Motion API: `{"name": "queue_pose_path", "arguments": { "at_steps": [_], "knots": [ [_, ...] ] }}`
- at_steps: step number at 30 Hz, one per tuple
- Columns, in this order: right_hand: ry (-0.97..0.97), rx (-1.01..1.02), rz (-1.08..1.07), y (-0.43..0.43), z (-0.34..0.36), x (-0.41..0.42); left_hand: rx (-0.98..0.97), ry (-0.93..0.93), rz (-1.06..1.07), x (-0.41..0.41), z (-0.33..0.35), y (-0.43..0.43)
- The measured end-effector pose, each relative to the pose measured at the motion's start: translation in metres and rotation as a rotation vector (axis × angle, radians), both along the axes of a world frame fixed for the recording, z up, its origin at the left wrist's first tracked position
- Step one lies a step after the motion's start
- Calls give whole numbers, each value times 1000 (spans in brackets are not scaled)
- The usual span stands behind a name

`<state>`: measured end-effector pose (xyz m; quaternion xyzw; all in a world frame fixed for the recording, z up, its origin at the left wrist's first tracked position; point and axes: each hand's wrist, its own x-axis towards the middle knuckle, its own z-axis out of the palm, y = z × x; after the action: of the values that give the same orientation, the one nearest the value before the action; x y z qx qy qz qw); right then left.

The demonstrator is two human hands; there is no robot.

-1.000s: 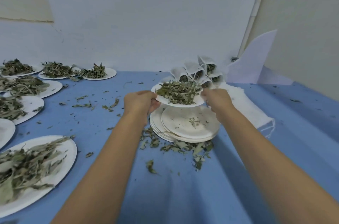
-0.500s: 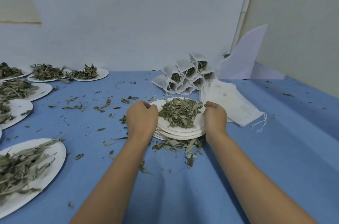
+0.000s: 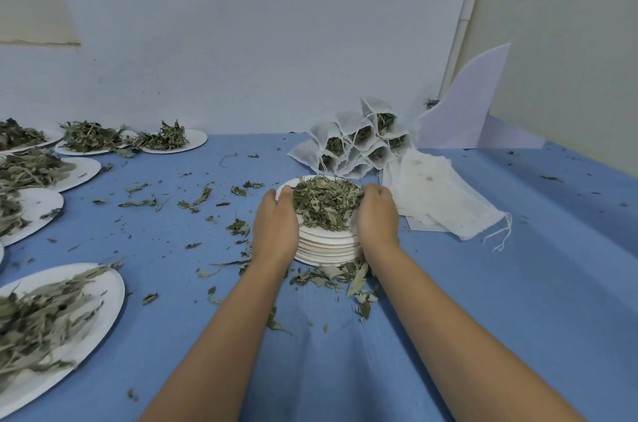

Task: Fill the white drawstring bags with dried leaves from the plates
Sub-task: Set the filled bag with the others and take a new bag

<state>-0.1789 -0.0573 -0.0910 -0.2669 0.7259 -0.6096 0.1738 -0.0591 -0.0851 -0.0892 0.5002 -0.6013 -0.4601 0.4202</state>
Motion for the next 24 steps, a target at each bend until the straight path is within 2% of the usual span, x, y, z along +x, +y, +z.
{"name": "queue_pose_path", "arguments": {
  "at_steps": [8,11,13,15,19,21,24],
  "knots": [
    [25,-23,29,7,1,-6,19,23,77,2,4,0],
    [71,-74,11,12,1,-15,-79,-5,92,3,11,3],
    [209,-91,-32,19,4,-27,-195,-13,69,-1,18,8],
    [431,26,-71,27,4,-45,-290,-18,20,-11,25,15],
    [784,452,-111,42,-1,-73,-361,-17,-90,-40,34,32],
    [806,606,-115,48,-6,-79,-372,8,-128,-52,36,39],
    [694,630,-77,54,-10,-84,-395,20,-146,-62,34,47]
  ]
}}
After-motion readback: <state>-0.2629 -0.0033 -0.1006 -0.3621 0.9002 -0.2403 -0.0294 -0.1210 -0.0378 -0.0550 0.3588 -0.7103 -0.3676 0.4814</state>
